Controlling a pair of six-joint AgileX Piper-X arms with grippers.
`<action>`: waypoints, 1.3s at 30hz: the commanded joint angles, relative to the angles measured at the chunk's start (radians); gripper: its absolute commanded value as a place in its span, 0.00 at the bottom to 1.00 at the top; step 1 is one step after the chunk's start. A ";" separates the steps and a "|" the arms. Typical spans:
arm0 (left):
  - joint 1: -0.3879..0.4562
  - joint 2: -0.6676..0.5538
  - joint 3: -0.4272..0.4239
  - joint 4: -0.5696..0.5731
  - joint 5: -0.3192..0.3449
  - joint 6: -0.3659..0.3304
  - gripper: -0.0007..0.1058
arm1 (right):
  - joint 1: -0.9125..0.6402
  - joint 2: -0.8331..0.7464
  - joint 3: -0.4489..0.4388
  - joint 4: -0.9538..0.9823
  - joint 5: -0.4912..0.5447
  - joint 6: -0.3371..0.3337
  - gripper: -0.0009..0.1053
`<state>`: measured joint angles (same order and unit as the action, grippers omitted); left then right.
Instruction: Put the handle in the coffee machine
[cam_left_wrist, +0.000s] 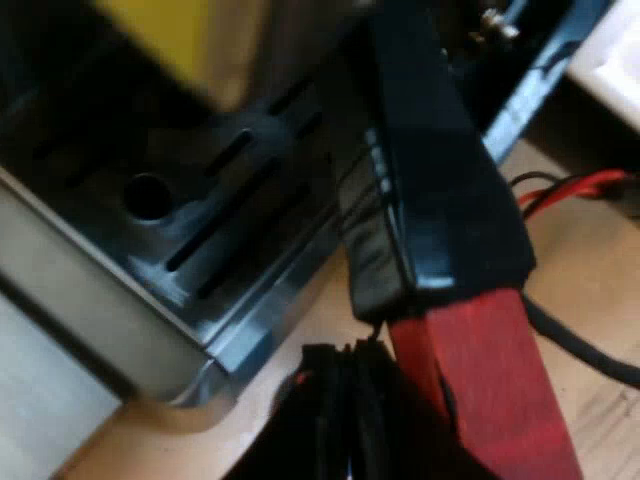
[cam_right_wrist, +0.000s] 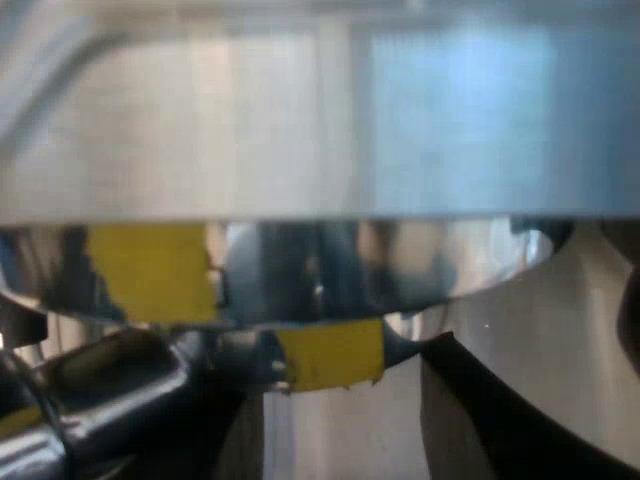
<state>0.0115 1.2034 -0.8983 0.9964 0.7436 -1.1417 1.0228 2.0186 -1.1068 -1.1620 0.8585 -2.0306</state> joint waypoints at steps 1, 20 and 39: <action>-0.027 -0.008 -0.007 0.011 0.023 -0.038 0.01 | -0.007 -0.030 -0.019 -0.099 0.001 0.000 0.38; -0.067 -0.008 -0.007 0.052 0.056 -0.068 0.01 | -0.007 -0.030 -0.019 -0.072 0.001 0.000 0.38; -0.143 -0.040 0.001 0.048 -0.021 -0.158 0.01 | 0.013 -0.030 -0.019 -0.030 0.072 0.011 0.38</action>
<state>-0.1066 1.1899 -0.9010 1.0008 0.6330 -1.2839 1.0341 2.0186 -1.1058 -1.1454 0.9225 -2.0229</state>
